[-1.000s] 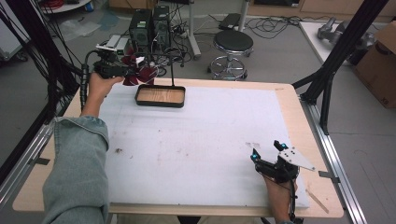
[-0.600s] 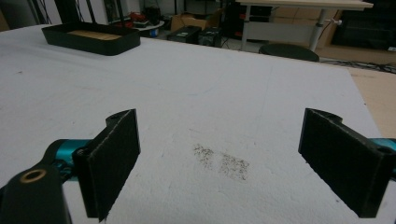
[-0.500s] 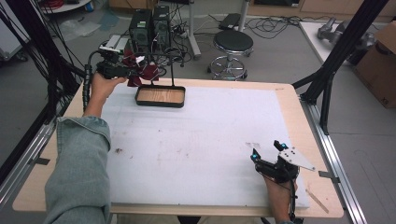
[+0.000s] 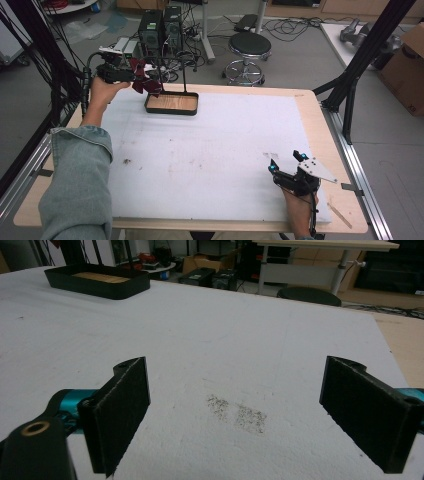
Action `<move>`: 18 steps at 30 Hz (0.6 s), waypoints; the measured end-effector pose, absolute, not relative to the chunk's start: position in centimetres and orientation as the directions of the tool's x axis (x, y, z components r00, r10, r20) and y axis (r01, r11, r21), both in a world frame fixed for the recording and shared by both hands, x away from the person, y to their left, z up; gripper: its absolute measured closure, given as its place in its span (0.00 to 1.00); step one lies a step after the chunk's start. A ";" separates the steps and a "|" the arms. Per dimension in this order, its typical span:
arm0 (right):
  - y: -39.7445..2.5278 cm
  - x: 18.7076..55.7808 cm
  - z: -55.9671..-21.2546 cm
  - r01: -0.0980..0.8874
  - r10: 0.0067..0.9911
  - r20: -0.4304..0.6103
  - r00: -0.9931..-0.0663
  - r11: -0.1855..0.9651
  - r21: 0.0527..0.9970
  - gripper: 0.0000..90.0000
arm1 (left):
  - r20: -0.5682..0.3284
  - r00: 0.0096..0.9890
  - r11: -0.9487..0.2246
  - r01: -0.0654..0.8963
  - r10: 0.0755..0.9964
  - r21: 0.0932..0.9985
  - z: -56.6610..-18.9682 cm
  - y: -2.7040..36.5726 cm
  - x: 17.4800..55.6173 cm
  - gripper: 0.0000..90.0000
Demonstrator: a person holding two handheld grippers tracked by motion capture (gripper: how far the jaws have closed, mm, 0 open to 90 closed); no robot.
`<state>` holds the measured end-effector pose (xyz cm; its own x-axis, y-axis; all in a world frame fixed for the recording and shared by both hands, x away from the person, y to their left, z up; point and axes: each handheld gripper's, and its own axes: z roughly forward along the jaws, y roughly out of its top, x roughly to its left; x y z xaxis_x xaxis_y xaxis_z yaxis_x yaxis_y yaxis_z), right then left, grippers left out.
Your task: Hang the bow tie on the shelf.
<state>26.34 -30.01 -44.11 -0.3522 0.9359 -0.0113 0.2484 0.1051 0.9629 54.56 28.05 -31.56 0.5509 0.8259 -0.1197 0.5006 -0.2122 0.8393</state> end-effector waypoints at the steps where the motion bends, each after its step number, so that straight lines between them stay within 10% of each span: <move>1: -30.0 26.4 -44.1 0.246 0.936 -0.014 -0.352 0.107 0.963 0.13 | -0.120 0.551 -0.212 0.501 0.826 0.839 -31.6 28.1 54.6 0.64; 18: -29.9 26.3 -44.1 0.247 0.936 -0.012 -0.352 0.105 0.963 0.13 | -0.087 0.565 -0.193 0.417 0.821 0.888 -28.5 29.3 51.6 0.61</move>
<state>26.34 -29.94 -44.07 -0.3521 0.9359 -0.0120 0.2469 0.1052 0.9633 51.64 29.27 -28.51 0.5649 0.8205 -0.0870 0.4174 -0.1933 0.8879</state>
